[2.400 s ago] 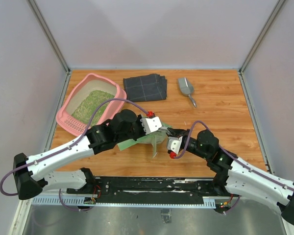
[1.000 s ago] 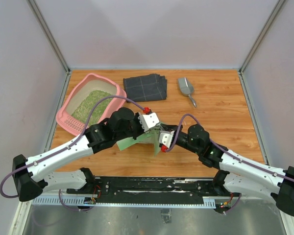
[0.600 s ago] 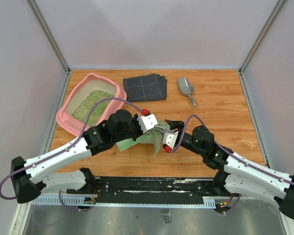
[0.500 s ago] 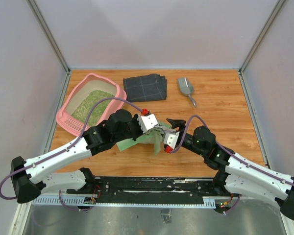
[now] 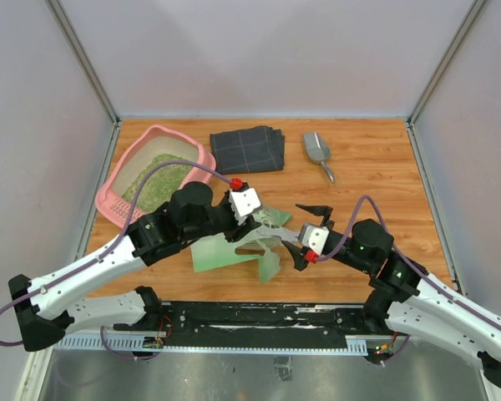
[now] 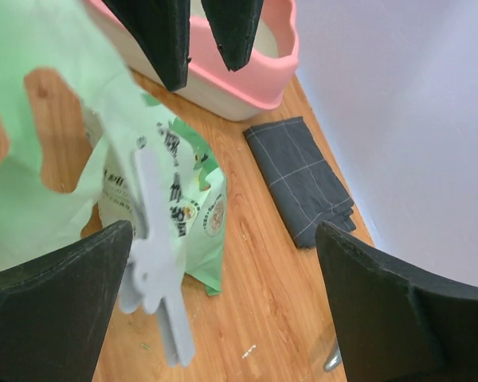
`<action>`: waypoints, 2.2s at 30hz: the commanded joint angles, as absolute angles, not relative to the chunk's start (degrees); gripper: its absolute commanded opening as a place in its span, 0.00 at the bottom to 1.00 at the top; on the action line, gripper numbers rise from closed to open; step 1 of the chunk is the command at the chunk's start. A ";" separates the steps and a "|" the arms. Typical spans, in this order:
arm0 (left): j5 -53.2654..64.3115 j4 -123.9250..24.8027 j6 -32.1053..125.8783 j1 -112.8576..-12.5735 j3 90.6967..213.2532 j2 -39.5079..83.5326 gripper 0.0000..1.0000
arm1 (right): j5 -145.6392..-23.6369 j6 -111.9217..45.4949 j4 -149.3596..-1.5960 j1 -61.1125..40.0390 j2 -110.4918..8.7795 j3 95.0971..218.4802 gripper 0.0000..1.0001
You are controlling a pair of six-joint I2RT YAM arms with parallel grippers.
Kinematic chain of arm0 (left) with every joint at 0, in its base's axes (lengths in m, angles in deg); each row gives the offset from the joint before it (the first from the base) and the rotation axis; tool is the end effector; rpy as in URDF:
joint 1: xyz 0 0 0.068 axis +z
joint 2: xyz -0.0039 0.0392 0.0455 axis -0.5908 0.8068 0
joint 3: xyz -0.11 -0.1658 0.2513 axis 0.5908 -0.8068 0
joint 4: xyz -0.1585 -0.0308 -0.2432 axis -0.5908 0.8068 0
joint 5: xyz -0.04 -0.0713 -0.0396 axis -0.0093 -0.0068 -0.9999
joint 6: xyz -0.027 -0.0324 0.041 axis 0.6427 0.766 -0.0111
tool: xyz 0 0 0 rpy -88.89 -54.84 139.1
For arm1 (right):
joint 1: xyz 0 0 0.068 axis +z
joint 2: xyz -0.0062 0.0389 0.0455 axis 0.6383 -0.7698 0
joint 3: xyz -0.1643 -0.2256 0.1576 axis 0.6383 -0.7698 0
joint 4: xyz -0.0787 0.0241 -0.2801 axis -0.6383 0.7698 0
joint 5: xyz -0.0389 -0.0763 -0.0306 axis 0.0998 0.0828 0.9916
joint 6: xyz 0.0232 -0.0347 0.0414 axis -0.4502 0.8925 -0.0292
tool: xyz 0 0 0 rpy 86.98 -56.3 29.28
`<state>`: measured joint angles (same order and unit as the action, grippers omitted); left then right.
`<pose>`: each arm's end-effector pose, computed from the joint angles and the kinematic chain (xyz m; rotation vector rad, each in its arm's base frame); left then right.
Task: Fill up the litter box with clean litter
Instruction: Clamp the cat litter bag at the center of the board, then reset both arms
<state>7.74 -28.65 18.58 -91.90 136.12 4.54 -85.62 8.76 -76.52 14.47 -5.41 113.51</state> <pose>0.1325 -0.2021 0.3903 1.2184 1.5421 -0.5528 0.0897 0.1350 0.3343 -1.2276 1.0765 0.3766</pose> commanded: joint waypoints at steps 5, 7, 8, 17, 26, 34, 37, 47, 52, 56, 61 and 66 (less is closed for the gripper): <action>8.90 -29.39 29.80 -92.03 139.03 4.54 0.48 | -82.94 -9.80 -77.94 15.73 2.21 112.56 0.98; 8.42 -28.36 29.27 -92.03 138.04 6.07 0.48 | -78.77 -14.05 -78.24 15.71 3.21 111.91 0.98; 7.74 -28.50 29.61 -92.03 137.00 6.44 0.48 | -77.07 -15.07 -77.62 15.75 3.55 111.69 0.98; 9.60 -34.72 30.37 -92.94 128.06 5.18 0.50 | -67.94 -18.81 -67.69 15.73 6.83 111.69 0.98; 15.29 -36.04 28.47 -92.97 131.90 2.48 0.53 | -62.97 -20.25 -65.13 15.71 10.61 111.78 0.98; 31.29 -28.40 34.50 -92.99 139.06 -2.00 0.69 | -57.02 -30.02 -53.79 15.77 9.68 120.56 0.98; 36.09 -22.66 38.83 -92.99 141.06 -2.15 0.74 | -55.50 -31.14 -49.36 15.75 8.12 123.91 0.98; 47.70 -3.51 64.47 -92.81 133.58 -10.14 0.76 | -46.64 -40.94 -42.00 15.78 10.85 122.67 0.98; 41.01 -13.01 67.47 -92.12 124.71 -9.79 0.72 | -46.34 -40.16 -43.32 15.75 13.78 121.52 0.98; 31.38 -19.05 69.11 -92.11 122.51 -5.32 0.69 | -45.17 -39.58 -43.02 15.74 12.71 124.35 0.98; 23.87 -29.45 72.10 -92.11 117.86 -2.03 0.61 | -43.39 -37.92 -43.17 15.73 10.12 127.28 0.98; 22.19 -37.84 72.74 -92.11 115.85 2.77 0.61 | -43.51 -36.34 -45.45 15.76 7.83 127.65 0.98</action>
<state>26.76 -27.64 70.77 -92.16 116.95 -0.38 -45.27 -37.93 -43.56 14.47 9.23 126.47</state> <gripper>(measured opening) 0.609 0.983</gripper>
